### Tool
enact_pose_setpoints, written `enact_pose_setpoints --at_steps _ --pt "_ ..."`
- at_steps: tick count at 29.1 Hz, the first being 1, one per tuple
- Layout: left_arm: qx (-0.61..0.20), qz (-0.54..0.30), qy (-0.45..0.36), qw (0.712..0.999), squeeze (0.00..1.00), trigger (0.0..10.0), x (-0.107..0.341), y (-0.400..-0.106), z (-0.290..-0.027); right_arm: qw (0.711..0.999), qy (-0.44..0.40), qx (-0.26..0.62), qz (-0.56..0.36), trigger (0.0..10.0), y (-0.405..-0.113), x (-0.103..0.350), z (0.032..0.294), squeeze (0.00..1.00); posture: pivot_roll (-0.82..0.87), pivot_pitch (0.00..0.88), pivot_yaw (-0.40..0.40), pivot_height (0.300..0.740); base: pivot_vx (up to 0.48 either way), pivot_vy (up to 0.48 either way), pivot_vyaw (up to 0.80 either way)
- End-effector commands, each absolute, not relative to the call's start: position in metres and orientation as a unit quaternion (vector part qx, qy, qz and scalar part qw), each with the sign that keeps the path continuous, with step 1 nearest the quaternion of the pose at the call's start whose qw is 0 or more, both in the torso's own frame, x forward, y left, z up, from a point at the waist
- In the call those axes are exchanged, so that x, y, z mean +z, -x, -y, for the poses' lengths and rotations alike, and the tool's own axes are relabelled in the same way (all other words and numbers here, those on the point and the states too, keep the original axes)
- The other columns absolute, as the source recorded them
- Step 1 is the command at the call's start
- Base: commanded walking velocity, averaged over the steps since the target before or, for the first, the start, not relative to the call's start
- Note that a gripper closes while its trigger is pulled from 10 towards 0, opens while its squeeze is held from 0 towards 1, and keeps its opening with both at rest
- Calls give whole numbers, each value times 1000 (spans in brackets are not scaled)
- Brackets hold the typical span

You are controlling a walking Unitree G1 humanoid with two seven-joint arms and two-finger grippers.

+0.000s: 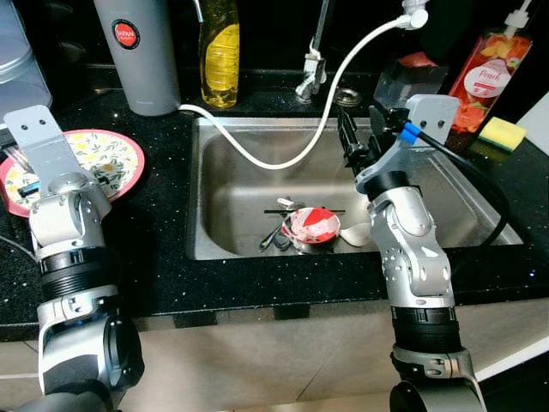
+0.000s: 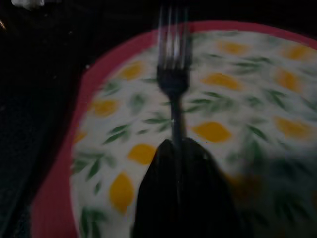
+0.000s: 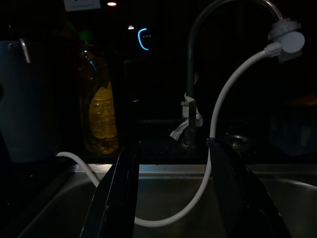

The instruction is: Kitchen organization

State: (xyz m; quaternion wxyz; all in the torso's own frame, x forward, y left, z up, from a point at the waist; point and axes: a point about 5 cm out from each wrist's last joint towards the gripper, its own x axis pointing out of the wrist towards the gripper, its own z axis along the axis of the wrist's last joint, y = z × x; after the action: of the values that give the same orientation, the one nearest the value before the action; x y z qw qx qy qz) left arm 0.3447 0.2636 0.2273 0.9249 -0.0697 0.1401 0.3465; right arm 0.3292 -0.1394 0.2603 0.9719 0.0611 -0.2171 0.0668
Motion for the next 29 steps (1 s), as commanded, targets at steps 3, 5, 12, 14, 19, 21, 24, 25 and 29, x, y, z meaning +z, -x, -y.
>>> enact_pose_setpoints --at_steps 3,5,12,14,19,21,24,25,29 --pt "353 -172 62 918 0 0 212 -341 -267 974 -65 63 208 10000 -327 254 142 0 210 74 -39 740 0 0 0" --pt "335 -154 56 928 0 8941 217 -342 -264 974 -63 65 205 10000 -325 253 142 0 213 70 -29 740 0 0 0" --pt "239 -33 -18 970 0 10000 266 -349 -239 974 -68 50 212 10000 -325 253 145 0 222 62 -10 740 0 0 0" --pt "212 -1 -34 977 0 10000 280 -348 -232 974 -68 50 212 10000 -325 253 144 0 220 60 -3 740 0 0 0" --pt "184 32 -52 981 0 10000 292 -346 -226 973 -67 45 216 10000 -324 253 146 0 217 47 3 740 0 0 0" --pt "168 45 -62 983 0 10000 295 -345 -222 973 -67 42 217 10000 -324 253 147 0 214 40 8 740 0 0 0" --pt "136 69 -84 985 0 10000 299 -345 -213 973 -67 40 218 10000 -324 253 148 0 208 35 14 740 0 0 0" --pt "114 80 -97 985 0 10000 300 -344 -207 973 -66 39 219 10000 -324 254 148 0 208 35 14 740 0 0 0" --pt "9 105 -129 986 0 10000 298 -338 -182 972 -65 37 223 10000 -323 255 149 0 206 26 15 740 0 0 0"
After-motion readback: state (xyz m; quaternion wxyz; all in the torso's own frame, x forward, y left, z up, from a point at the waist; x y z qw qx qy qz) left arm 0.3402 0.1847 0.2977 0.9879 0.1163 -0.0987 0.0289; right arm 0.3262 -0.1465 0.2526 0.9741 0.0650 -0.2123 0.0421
